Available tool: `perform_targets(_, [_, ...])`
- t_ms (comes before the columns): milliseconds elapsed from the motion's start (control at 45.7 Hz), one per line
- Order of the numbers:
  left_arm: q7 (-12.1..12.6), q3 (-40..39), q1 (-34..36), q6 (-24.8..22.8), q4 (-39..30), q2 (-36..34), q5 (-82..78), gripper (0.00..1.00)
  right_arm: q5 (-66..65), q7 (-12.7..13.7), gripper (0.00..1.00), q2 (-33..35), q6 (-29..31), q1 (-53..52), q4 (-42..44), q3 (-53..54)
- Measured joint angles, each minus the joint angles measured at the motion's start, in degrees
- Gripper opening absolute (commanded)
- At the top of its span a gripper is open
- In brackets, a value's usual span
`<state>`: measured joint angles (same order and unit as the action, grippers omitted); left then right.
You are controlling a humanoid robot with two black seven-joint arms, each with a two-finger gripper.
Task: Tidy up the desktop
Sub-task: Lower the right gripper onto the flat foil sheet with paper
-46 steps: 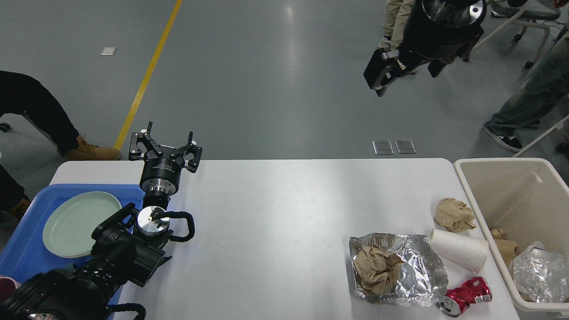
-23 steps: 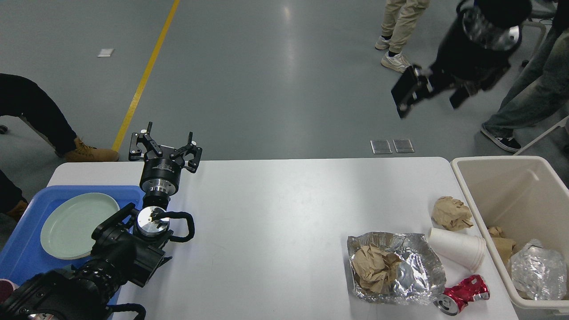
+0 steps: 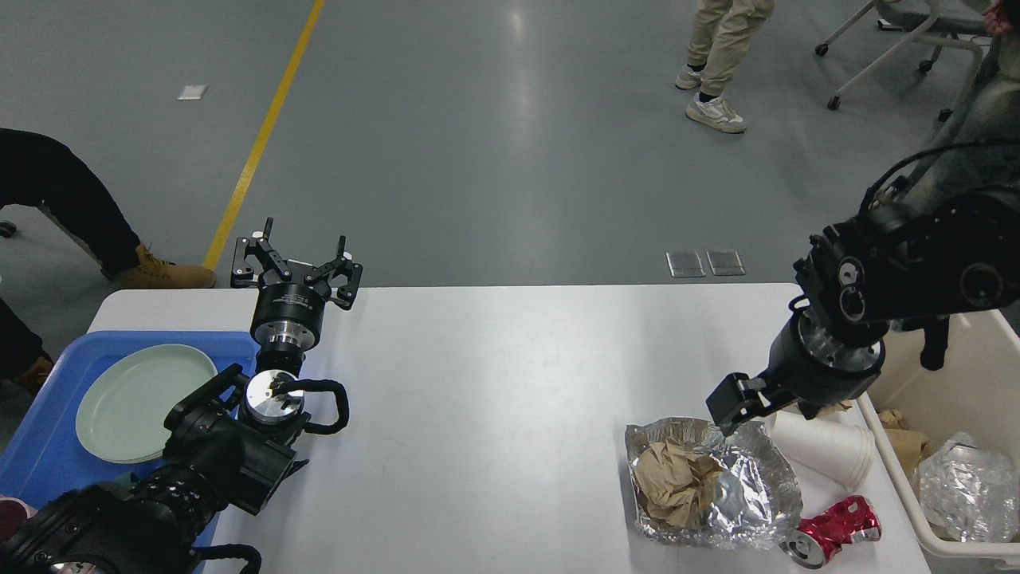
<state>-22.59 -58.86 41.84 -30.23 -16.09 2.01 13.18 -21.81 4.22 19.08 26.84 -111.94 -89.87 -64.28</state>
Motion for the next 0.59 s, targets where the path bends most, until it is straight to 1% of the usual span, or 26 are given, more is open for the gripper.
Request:
perform_targets(175, [0.0, 0.0, 0.0, 0.0, 0.0, 0.0, 0.0, 0.97, -0.1, 0.0, 1.00, -0.3, -0.6, 8.7, 4.8, 0.0])
perform_targets(350, [0.0, 0.0, 0.0, 0.0, 0.0, 0.0, 0.0, 0.97, 0.3, 0.0, 1.00, -0.3, -1.3, 18.7, 14.2, 0.0])
perform_targets(416, [0.0, 0.0, 0.0, 0.0, 0.0, 0.0, 0.0, 0.97, 0.3, 0.0, 0.98, -0.3, -1.8, 22.1, 17.2, 0.0])
perform_targets(591, [0.0, 0.0, 0.0, 0.0, 0.0, 0.0, 0.0, 0.97, 0.6, -0.1, 0.98, -0.4, -4.0, 27.9, 21.4, 0.2])
